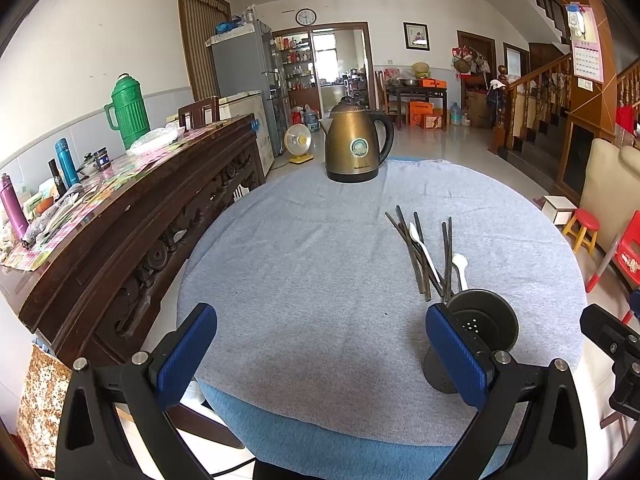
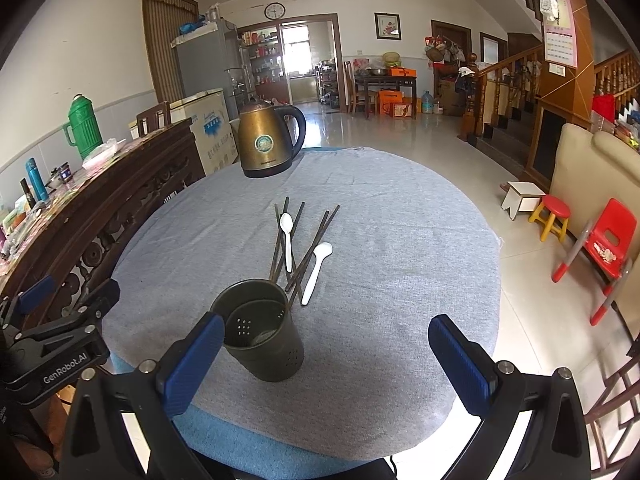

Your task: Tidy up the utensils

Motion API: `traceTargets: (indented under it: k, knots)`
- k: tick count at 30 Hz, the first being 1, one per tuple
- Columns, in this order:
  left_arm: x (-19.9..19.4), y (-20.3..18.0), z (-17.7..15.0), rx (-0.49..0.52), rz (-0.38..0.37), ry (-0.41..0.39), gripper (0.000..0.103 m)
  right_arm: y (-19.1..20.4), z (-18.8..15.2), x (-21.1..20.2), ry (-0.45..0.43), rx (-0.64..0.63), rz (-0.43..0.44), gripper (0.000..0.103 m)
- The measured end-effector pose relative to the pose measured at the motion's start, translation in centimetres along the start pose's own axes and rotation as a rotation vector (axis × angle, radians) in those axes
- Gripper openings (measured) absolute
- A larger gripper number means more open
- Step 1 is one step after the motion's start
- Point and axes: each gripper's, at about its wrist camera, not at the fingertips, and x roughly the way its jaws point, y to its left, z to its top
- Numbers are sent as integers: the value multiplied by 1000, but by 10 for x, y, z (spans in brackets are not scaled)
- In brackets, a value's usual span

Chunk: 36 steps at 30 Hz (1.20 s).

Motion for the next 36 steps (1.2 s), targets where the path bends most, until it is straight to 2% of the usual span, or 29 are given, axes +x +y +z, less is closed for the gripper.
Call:
traceTargets:
  k: [13,20,24,28,30,34,36]
  knots:
    - [15,-1,11,6,-1,16,103,2,14,14,25,-21,-23,103]
    - [41,-3,24,10,0,45,103,-5,29,36,54,3,-23,103]
    - [66,-3,35,14,-24,90,103,-16,45,62,78,38,-14,103]
    - [109,4,52,-16,-83,176,103,-37,68,100,90,70,-5,102]
    - [140,8,62,-34,-105,239,103,-50,82,129,115,95,20,99]
    - [188,6,81,-54,-151,309,101,-69,107,190,205,168,80,81]
    - [215,1,93,-57,-184,351,92,-74,119,223,244,194,116,72]
